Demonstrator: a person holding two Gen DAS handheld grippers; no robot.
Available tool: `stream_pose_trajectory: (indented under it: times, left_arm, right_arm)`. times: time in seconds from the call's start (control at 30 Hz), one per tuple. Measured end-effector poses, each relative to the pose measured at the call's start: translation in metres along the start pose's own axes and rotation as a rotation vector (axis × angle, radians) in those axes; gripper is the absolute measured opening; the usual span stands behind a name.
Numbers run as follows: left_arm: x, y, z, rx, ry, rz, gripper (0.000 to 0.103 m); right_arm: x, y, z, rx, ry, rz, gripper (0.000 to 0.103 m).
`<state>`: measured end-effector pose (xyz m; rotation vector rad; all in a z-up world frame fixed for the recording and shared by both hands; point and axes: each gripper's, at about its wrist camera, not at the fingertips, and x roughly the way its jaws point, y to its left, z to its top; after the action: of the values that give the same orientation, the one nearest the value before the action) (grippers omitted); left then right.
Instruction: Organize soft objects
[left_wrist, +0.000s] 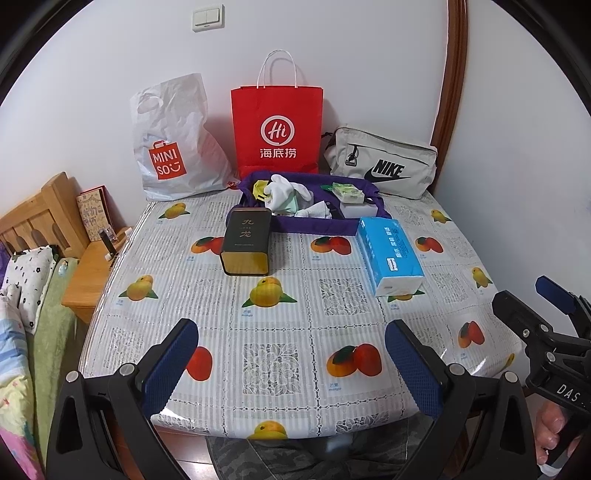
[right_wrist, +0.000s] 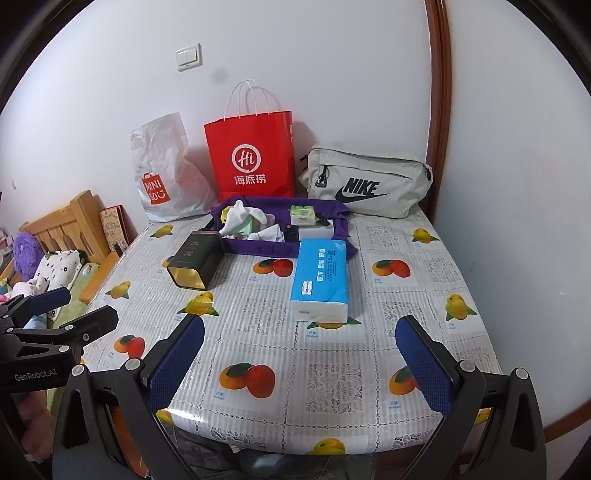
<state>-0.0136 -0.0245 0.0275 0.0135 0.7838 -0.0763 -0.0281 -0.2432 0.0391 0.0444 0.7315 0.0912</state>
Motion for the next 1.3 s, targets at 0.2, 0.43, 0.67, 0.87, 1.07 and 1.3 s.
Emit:
stream_pose_trajectory:
  times: [0.2,0.43,0.67,0.87,1.07,1.3]
  left_arm:
    - [0.0000,-0.0006,0.0000,0.001,0.000,0.001,0.102]
    - [0.0002,-0.0012,-0.0004,0.001,0.000,0.002,0.102]
    - [-0.0001,0.0000,-0.0002,0.003,-0.002,0.002,0.102]
    - [-0.0007,0.0001,-0.0001,0.001,-0.003,0.002,0.102]
    - [-0.0007,0.0004,-0.0004,0.004,-0.002,0.001,0.102]
    - [-0.0010,-0.0001,-0.0008,0.002,-0.003,0.001,0.102]
  right_arm:
    - [0.0002,-0.0007,0.0002,0.000,0.003,-0.002,0.102]
    - [0.0001,-0.0011,0.0002,0.001,0.002,-0.005,0.102]
    - [0.0000,-0.0007,0.0003,0.000,0.005,-0.005,0.102]
    - [-0.0001,-0.0007,0.0004,0.000,0.003,-0.006,0.102]
    - [-0.0008,-0.0018,0.0012,-0.002,-0.001,-0.007,0.102]
    - [-0.0012,-0.0018,0.0013,0.000,-0.003,-0.008,0.102]
